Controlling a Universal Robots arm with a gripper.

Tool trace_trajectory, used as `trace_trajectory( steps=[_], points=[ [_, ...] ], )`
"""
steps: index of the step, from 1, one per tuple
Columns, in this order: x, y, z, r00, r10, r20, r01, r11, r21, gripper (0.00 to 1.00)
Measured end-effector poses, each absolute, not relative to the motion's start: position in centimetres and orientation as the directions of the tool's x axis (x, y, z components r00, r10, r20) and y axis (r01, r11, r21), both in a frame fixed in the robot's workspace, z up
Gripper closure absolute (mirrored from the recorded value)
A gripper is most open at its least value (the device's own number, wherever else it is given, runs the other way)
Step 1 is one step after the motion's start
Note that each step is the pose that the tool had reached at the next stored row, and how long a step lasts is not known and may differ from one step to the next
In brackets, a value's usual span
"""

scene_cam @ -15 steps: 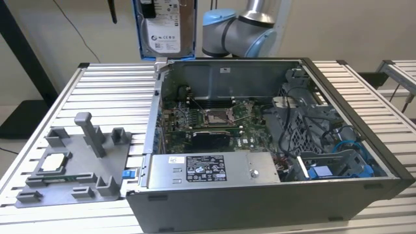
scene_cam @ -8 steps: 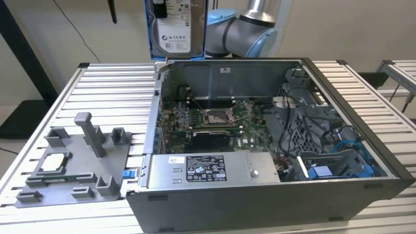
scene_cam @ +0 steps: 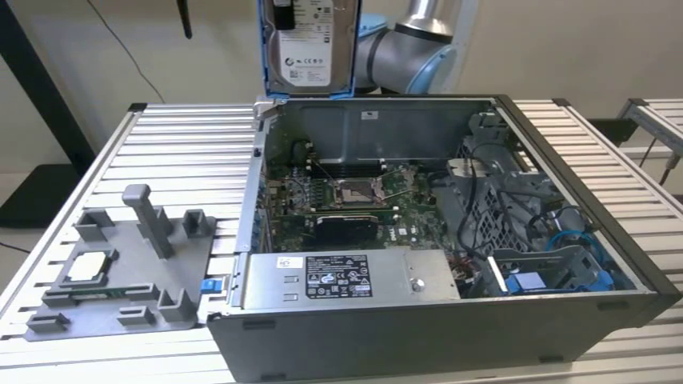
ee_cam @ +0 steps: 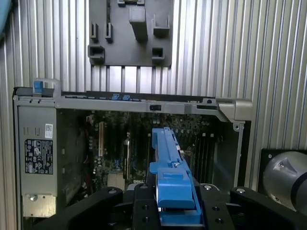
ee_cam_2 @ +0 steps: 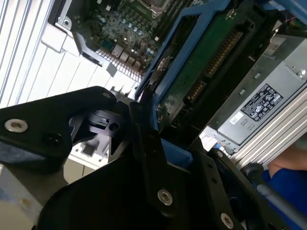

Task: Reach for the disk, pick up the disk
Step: 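Pick up the disk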

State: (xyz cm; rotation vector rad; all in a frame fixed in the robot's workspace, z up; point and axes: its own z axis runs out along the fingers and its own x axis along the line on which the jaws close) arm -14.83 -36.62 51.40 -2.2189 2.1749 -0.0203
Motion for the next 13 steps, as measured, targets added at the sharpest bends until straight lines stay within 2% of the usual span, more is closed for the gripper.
trace_trajectory(
  steps=[13],
  points=[
    [-11.3,-36.6,51.4,0.02,-1.0,-0.015,-0.999,-0.02,-0.032,1.0]
  ],
)
